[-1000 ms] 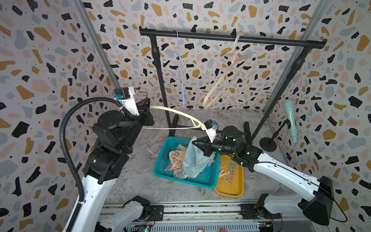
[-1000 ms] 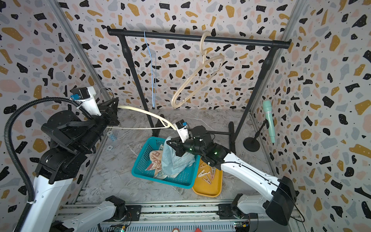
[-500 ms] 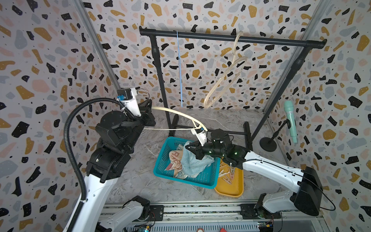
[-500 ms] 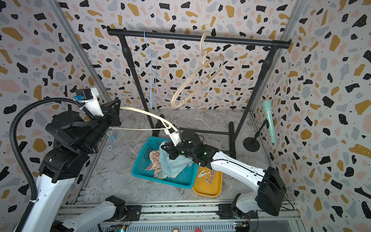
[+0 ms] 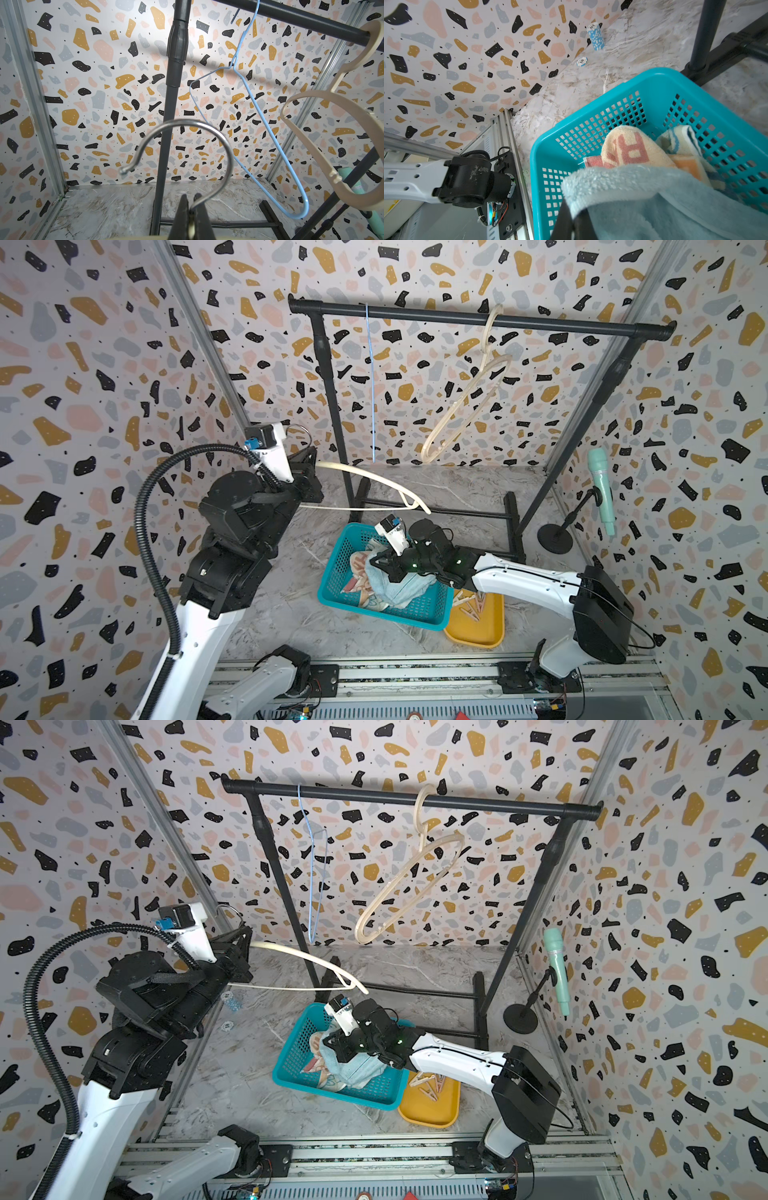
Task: Remove the clothespins securing towels to the hanger
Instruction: Place the towel in the basket.
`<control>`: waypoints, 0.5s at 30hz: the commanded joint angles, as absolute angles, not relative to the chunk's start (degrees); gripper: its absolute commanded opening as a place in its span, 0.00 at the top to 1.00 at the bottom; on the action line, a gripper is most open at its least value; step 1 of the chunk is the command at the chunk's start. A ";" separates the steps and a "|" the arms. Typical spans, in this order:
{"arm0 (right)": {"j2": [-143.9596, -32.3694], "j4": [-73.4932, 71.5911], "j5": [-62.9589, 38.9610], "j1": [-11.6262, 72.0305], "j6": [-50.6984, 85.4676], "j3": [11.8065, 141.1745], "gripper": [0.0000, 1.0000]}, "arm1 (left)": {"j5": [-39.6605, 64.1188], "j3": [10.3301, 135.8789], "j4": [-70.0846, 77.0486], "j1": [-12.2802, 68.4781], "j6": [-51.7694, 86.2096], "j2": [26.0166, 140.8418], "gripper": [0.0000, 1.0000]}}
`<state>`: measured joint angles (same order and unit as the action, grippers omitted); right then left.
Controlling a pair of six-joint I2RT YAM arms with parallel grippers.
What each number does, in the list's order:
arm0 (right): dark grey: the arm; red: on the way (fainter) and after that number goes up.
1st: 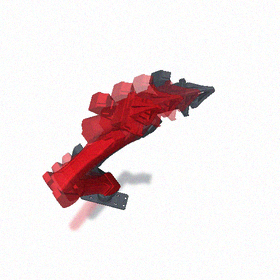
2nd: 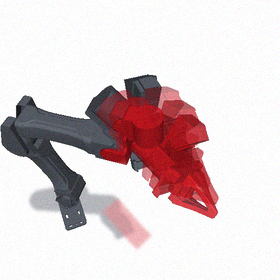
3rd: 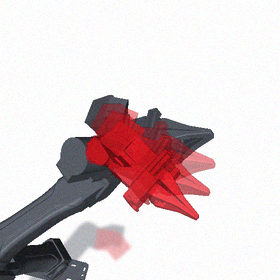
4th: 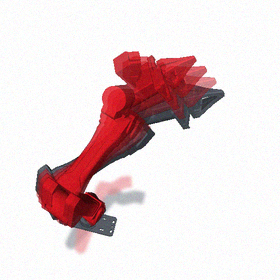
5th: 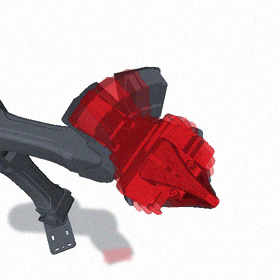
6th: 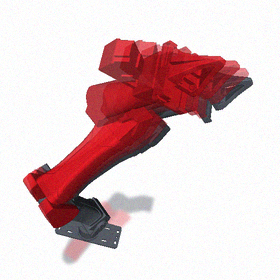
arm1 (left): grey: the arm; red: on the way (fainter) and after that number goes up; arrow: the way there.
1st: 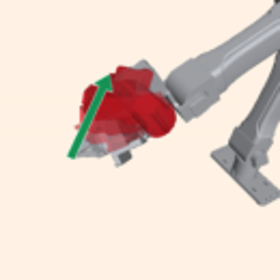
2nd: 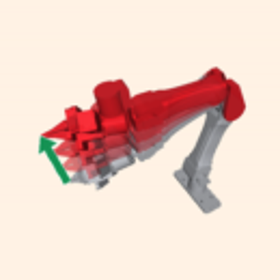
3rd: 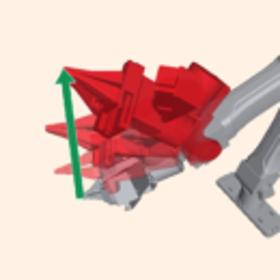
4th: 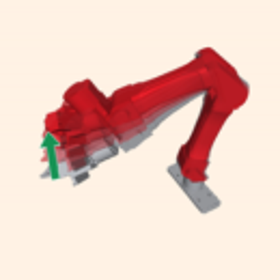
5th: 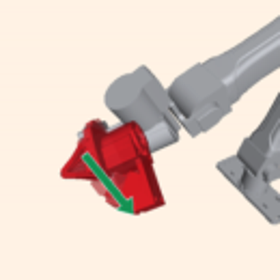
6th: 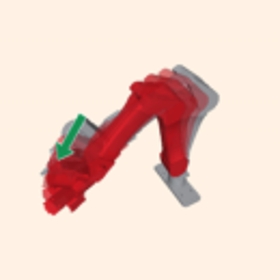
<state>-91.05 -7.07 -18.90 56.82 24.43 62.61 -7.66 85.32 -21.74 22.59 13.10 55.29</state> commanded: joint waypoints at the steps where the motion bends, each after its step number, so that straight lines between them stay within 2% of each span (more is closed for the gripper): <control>1: -91.99 -8.17 -18.76 57.44 24.92 63.79 1.00 | -6.61 85.27 -17.23 22.39 13.34 54.52 1.00; 15: -100.08 -2.95 -13.83 59.02 26.58 67.74 1.00 | -4.79 83.48 -16.52 22.46 12.87 54.85 1.00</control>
